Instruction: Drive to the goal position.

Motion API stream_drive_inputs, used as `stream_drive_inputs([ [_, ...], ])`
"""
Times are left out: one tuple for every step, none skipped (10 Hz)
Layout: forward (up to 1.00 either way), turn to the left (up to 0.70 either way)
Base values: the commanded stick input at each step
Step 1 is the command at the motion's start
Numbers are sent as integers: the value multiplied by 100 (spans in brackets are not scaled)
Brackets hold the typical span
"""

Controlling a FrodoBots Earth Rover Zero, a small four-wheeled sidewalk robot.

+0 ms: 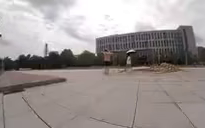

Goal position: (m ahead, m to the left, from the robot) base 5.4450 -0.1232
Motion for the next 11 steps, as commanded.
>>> stream_drive_inputs([
  [100, 0],
  [100, 0],
  [100, 0],
  [100, 0],
  [100, -2],
  [100, -24],
  [100, -38],
  [100, -24],
  [100, -8],
  [100, 0],
  [100, 0],
])
